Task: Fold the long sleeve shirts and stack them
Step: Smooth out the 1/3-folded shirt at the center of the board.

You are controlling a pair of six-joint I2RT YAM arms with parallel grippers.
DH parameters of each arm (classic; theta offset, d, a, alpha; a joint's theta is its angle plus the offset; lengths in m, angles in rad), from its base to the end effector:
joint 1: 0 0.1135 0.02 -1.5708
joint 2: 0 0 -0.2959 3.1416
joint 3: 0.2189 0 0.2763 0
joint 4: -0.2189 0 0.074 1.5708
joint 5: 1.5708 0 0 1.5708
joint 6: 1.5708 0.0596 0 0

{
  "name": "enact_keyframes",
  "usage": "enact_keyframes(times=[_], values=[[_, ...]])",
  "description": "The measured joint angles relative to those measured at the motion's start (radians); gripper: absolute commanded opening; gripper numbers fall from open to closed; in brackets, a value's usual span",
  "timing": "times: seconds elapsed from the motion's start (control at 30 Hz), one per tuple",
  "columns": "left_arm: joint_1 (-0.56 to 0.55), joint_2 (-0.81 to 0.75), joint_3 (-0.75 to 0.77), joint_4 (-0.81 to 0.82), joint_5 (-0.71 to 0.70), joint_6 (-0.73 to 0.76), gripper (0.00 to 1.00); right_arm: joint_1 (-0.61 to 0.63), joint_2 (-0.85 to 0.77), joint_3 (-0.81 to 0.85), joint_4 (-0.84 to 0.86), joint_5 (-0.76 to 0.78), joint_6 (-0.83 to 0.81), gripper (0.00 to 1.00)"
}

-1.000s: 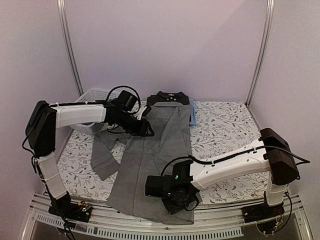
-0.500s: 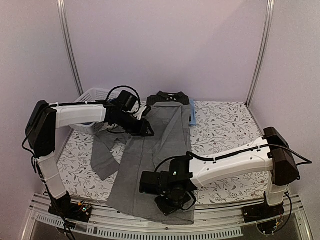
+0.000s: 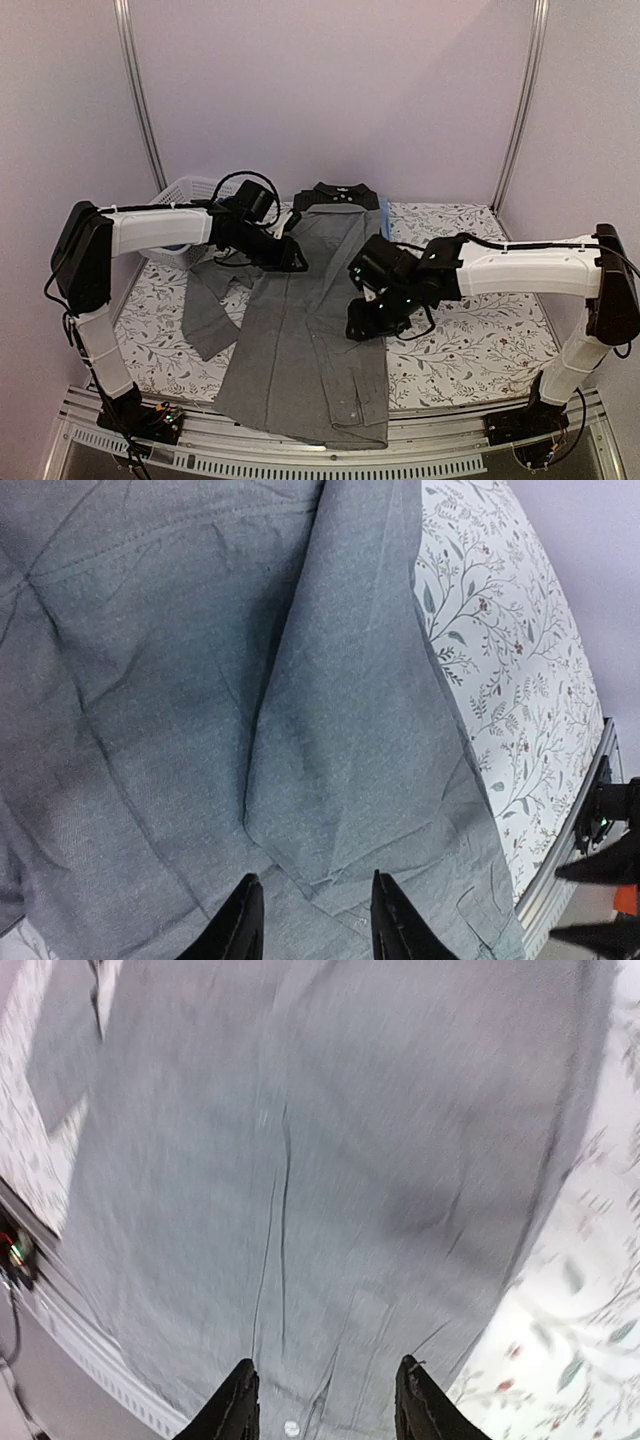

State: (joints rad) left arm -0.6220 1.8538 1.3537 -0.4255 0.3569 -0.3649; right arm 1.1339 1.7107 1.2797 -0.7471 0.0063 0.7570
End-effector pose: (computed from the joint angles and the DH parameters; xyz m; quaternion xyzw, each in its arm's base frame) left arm 0.3505 -0.2769 0.2172 0.1755 0.9184 -0.2961 0.1950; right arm 0.1622 0.3464 0.2249 -0.1831 0.9635 0.1564 0.1167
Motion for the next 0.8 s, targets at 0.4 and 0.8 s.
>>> enact_keyframes(times=[0.4,0.8], values=[[-0.043,0.034,0.038,0.006,0.02,-0.026,0.33,-0.59,-0.112,-0.251,0.644,-0.27,-0.175,0.56],[-0.113,0.196,0.114,0.018,0.05,-0.075,0.32,-0.798,0.256,-0.181,0.998,-0.552,-0.154,0.62]])
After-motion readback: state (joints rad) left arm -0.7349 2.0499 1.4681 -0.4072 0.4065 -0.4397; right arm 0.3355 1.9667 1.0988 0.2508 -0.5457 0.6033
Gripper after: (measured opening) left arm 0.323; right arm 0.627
